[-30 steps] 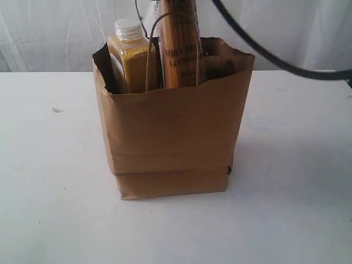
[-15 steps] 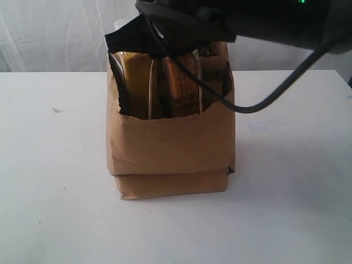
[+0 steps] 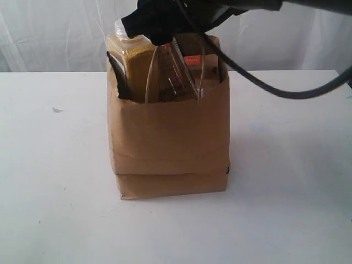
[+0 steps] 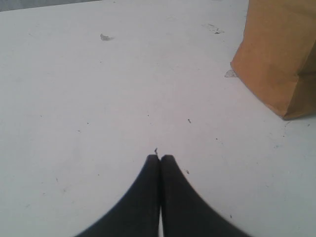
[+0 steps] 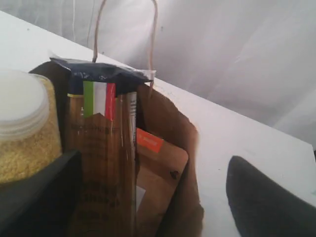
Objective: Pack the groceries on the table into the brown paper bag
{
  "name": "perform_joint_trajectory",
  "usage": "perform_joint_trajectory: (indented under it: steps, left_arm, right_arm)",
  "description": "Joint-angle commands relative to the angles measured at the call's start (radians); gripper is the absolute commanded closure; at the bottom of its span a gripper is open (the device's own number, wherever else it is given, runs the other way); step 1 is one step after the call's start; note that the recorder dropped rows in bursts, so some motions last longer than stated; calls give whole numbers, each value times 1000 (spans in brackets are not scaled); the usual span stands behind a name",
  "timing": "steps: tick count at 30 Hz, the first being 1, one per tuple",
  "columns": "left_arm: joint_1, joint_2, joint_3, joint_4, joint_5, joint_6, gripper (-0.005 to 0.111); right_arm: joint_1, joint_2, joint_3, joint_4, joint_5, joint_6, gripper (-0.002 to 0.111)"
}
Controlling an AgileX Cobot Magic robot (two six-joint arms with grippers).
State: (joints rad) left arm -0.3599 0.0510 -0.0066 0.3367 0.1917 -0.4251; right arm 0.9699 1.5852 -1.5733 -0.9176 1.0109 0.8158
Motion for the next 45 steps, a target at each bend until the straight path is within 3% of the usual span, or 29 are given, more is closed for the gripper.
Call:
perform_joint_trajectory:
  steps: [1,10,13,20,26,29,36,41,45]
  left_arm:
    - [2,-4,7,-1,2,3,107]
    - [2,-4,7,-1,2,3,107]
    - [2,-4,7,-1,2,3,107]
    - [2,-4,7,-1,2,3,107]
    - [2,-4,7,-1,2,3,107]
    - [2,-4,7,-1,2,3,107]
    - [2,-4,7,-1,2,3,107]
    - [2,-4,7,-1,2,3,107]
    - [2,-4,7,-1,2,3,107]
  right_arm:
    - [-3,-60,-10,-24,-23,-20,33]
    - [-1,-189,-10,7,-84,-27,41]
    - [12,-245,-10,31,-104,-27,49]
    - [128,-373,59,98,-128,-54,108]
    - [243,-478,195,163,-235,-54,108]
    - [276,-547,225,264,-193,-54,108]
    - [276,-676,225,273,-175,-54,108]
    - [269,-817,261,253,93,156,108]
    - [145,-894,393,275,19,44,108]
